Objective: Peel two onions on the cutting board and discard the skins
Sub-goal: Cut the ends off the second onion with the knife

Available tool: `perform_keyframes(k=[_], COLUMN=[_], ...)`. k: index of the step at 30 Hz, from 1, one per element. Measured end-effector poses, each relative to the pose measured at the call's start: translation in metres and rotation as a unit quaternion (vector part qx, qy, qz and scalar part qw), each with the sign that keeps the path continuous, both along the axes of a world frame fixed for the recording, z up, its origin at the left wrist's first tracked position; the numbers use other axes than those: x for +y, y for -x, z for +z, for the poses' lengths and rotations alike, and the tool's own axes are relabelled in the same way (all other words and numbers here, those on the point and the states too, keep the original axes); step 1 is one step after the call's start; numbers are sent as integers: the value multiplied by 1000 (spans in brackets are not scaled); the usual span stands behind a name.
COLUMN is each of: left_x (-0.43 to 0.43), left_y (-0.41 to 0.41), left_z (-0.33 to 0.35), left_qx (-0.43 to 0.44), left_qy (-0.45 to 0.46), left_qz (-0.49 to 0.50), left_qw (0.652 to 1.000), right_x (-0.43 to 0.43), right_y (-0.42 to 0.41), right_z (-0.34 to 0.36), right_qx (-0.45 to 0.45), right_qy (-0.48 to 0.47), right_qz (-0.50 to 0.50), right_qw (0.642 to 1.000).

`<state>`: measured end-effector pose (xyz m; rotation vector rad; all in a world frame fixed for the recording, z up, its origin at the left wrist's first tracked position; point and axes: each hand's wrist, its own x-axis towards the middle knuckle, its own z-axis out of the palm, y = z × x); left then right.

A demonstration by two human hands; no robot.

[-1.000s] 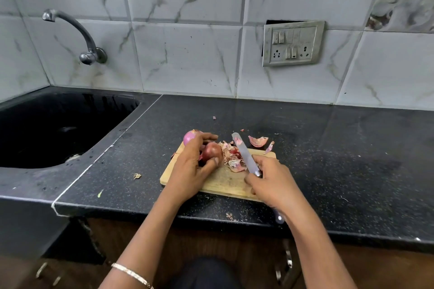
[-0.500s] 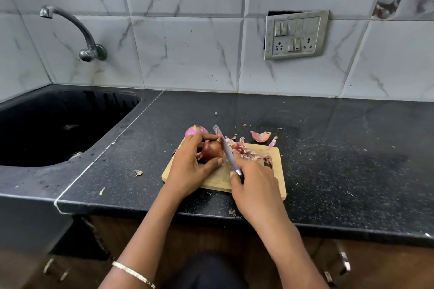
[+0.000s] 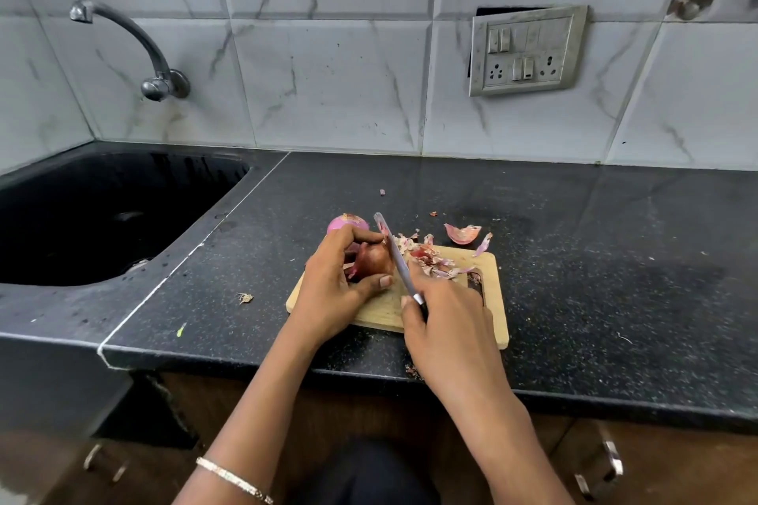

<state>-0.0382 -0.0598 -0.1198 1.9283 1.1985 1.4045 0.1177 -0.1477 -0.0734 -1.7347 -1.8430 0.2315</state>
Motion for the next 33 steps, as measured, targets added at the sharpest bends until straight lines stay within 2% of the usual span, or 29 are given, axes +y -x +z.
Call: perform_keyframes(k=[7,11,19,27,33], left_x=[0,0,-2,-2,0], left_y=[-1,-2,-2,-1,1], left_z=[0,-1,0,0,-2], left_qx=[-12,-35,-32,-22,-47], left_qy=[8,21,14,3,24], left_qz=[-1,-8,-11,-6,-22], left_qw=[1000,999,999,1000,998], right_x=[6,5,-1,6,21], right_y=[5,-3,5,12,-1], right_z=[-6,-5,-4,-3,11], right_qx=[-56,-18,30,-22,82], right_qy=[11,2,-6,5,-68], right_qz=[-41,-52,8,-43,-66], right_qw=[998,999,1000,999,992])
